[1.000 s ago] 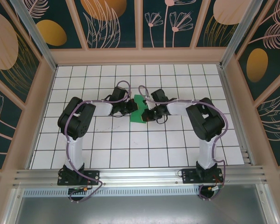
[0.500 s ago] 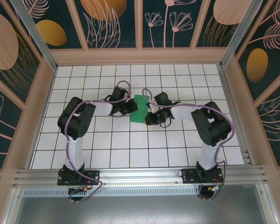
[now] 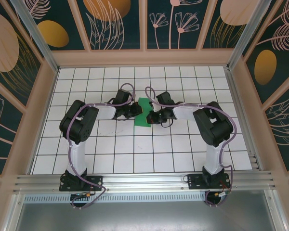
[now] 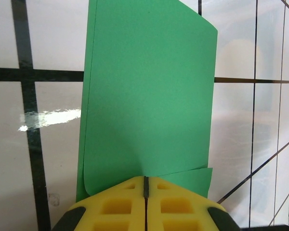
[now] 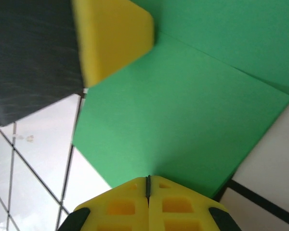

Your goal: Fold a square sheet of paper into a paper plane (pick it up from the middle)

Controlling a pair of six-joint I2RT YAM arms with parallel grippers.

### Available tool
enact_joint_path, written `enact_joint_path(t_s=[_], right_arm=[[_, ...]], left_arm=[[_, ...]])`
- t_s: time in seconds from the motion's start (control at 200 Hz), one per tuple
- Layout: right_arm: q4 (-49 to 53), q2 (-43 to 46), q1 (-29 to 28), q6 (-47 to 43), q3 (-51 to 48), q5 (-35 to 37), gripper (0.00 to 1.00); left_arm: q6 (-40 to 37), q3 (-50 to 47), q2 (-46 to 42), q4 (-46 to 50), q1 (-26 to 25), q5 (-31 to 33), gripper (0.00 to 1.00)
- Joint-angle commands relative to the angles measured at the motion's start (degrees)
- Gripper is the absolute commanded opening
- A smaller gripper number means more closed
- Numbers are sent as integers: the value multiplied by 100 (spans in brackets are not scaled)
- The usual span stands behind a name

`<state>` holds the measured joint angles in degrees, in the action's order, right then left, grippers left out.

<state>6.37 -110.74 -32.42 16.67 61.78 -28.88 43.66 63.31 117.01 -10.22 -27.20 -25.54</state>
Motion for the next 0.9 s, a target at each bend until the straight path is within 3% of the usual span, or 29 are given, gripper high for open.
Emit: enact_joint_path(t_s=[0.0, 0.325, 0.641, 0.896], right_arm=[[258, -223, 26, 52, 89, 382, 0], [735, -443, 75, -211, -280, 1149, 0], [716, -406, 78, -260, -452, 1201, 0], [689, -426, 73, -269, -519, 1156, 0]], left_arm=[[-246, -114, 191, 402, 101, 261, 9], [-898, 78, 214, 748, 291, 1101, 9], [-1158, 196, 175, 922, 569, 1502, 8], [-1314, 276, 178, 925, 716, 1475, 8]])
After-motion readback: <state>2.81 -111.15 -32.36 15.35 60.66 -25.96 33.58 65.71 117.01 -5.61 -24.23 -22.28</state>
